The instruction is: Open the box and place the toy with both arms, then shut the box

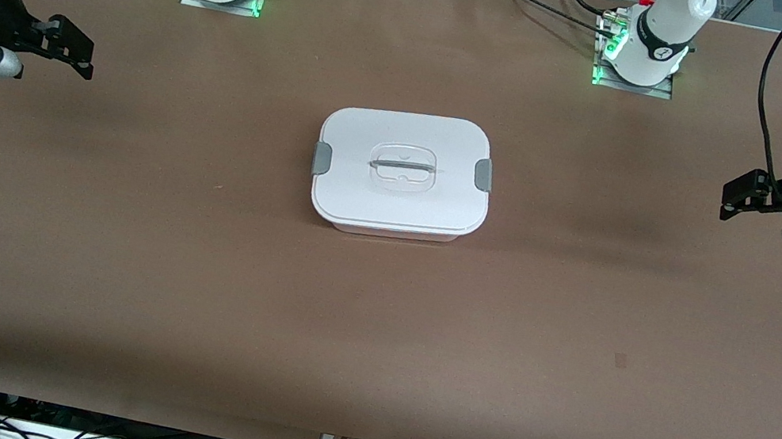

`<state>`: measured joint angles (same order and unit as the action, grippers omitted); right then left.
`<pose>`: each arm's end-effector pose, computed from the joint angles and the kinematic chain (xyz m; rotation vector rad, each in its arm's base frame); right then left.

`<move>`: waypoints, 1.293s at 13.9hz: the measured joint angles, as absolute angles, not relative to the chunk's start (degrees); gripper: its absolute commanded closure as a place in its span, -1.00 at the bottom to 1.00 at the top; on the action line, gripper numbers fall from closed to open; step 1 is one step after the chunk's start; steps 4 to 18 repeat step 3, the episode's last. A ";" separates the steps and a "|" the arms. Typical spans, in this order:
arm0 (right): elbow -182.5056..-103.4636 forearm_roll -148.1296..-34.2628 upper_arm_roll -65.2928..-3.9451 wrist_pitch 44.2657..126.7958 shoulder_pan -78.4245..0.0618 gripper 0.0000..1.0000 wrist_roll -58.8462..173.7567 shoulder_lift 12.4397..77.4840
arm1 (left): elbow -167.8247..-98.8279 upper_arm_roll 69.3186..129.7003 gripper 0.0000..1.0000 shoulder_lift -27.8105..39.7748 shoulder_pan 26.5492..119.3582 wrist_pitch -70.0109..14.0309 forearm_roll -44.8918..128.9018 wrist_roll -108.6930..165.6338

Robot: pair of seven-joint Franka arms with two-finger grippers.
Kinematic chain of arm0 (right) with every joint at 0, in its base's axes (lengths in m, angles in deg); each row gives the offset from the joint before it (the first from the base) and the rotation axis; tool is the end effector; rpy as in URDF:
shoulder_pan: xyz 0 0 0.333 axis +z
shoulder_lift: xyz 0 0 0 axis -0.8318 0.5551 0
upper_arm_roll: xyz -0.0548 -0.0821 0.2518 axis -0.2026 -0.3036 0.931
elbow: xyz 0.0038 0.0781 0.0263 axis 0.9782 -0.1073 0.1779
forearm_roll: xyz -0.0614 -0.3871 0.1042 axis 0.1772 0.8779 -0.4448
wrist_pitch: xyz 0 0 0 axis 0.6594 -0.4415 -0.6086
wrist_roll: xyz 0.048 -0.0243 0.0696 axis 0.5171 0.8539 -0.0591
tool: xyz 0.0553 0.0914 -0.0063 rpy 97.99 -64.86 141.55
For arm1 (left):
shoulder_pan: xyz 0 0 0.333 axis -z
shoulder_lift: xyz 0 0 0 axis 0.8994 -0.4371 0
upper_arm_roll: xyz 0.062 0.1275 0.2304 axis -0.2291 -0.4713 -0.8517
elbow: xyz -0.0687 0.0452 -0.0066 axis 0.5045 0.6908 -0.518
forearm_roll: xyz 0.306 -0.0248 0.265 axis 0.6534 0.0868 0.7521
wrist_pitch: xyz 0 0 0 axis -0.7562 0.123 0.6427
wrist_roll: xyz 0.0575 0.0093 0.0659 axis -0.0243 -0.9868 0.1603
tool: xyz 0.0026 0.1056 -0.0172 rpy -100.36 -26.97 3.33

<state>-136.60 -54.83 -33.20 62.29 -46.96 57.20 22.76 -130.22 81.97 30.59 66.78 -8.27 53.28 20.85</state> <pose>0.5728 0.0544 0.5486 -3.1199 -0.2881 0.0440 0.5783 -0.0305 0.5250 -3.0992 0.1316 0.0060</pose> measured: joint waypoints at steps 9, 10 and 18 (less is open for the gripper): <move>-136.60 -54.79 -33.19 62.49 -46.86 -1.00 57.20 23.09 | -130.22 81.89 -1.00 30.58 66.91 -8.02 53.19 21.57; -136.60 -54.79 -33.19 62.49 -46.86 -1.00 57.20 23.09 | -130.22 81.89 -1.00 30.58 66.91 -8.02 53.19 21.57; -136.60 -54.79 -33.19 62.49 -46.86 -1.00 57.20 23.09 | -130.22 81.89 -1.00 30.58 66.91 -8.02 53.19 21.57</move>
